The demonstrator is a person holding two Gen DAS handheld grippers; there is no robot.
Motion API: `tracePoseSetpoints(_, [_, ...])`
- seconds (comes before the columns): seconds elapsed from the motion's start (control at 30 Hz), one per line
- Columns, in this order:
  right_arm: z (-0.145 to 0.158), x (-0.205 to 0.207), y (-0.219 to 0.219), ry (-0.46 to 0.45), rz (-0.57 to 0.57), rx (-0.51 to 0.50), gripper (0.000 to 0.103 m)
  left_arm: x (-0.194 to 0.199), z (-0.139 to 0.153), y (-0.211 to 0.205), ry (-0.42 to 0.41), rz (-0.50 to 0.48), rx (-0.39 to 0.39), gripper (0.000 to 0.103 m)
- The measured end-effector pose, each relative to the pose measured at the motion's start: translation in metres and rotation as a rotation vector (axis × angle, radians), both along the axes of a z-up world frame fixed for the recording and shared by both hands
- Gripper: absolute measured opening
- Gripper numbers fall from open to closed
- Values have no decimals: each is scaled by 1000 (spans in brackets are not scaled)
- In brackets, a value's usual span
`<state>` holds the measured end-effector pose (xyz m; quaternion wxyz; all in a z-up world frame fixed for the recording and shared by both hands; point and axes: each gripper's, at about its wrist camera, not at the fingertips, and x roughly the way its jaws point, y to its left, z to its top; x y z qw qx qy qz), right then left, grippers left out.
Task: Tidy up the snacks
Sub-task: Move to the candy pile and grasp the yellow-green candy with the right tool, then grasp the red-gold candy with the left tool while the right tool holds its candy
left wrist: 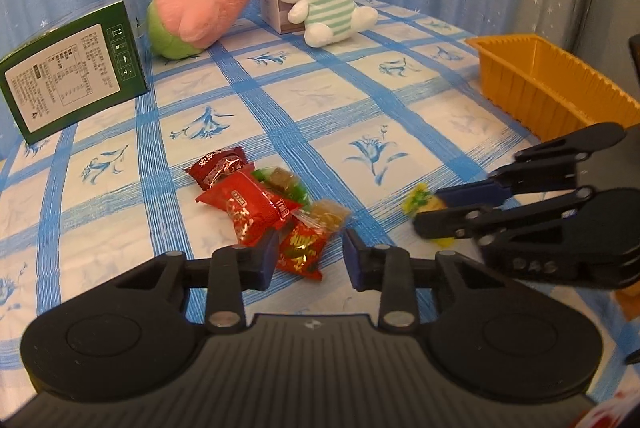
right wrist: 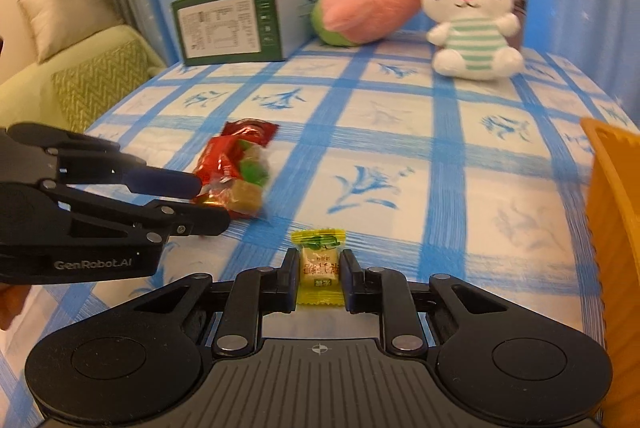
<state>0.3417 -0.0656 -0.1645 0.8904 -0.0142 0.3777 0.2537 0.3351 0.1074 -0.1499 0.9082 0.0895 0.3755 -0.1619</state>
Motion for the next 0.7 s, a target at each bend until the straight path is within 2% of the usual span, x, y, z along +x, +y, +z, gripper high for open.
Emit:
tracePoseSetpoints(0.2, [1, -7, -7, 4, -20, 9, 22, 5, -10, -2, 1, -15, 46, 32])
tracePoseSetpoints(0.4, [2, -14, -13, 16, -38, 17, 21, 2, -10, -9, 13, 16, 47, 21])
tracePoseSetpoints(0.7, [13, -47, -37, 40, -74, 36, 21, -45, -3, -42, 97, 102, 6, 19])
